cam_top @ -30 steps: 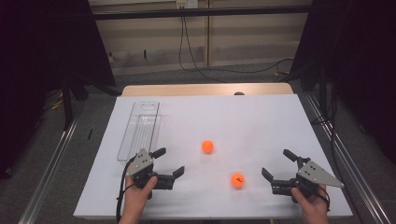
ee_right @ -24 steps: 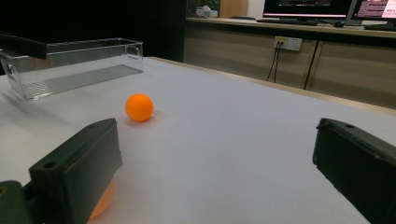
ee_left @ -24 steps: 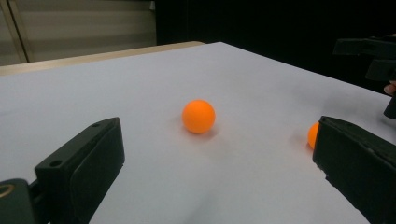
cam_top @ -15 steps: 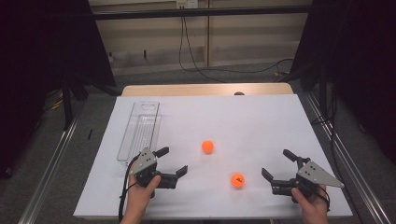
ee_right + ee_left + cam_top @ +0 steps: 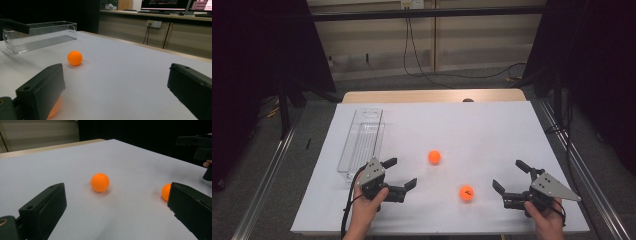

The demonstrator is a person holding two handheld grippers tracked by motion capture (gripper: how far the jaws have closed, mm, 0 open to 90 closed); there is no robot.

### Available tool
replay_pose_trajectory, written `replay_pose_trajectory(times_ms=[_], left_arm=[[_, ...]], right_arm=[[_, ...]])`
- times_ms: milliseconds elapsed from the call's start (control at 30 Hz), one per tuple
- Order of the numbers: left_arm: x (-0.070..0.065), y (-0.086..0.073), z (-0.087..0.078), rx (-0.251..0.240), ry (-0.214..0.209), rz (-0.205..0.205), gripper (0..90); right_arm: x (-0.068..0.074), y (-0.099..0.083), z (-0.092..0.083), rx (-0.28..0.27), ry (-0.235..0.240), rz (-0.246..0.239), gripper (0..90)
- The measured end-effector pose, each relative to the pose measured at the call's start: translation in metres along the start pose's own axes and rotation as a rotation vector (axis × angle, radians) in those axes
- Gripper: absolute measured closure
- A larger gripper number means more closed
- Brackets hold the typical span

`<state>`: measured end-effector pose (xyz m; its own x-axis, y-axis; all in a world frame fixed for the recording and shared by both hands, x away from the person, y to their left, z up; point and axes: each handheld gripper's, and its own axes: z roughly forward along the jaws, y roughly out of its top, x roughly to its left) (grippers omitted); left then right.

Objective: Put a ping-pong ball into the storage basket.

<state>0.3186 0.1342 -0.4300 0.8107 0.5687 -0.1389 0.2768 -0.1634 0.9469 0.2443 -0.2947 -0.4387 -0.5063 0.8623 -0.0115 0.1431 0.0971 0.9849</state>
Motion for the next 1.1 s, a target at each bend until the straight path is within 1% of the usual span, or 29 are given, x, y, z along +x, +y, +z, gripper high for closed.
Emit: replay_pose_trajectory(times_ms=[367,867,933,1100], left_arm=[[-0.003,0.001,0.007,0.007,-0.015,0.003,2.3],[-0.004,0.002,0.010,0.022,-0.025,0.008,2.4],[-0.005,0.003,0.012,0.021,-0.030,0.003,2.4],[-0.007,0.003,0.015,0.032,-0.040,0.008,2.4]], right_arm=[[0.000,0.000,0.000,0.000,0.000,0.001,0.5],[-0.001,0.000,0.000,-0.003,0.000,0.002,0.5],[0.000,0.000,0.000,-0.003,0.000,0.002,0.6],[-0.001,0.000,0.000,-0.005,0.002,0.004,0.5]])
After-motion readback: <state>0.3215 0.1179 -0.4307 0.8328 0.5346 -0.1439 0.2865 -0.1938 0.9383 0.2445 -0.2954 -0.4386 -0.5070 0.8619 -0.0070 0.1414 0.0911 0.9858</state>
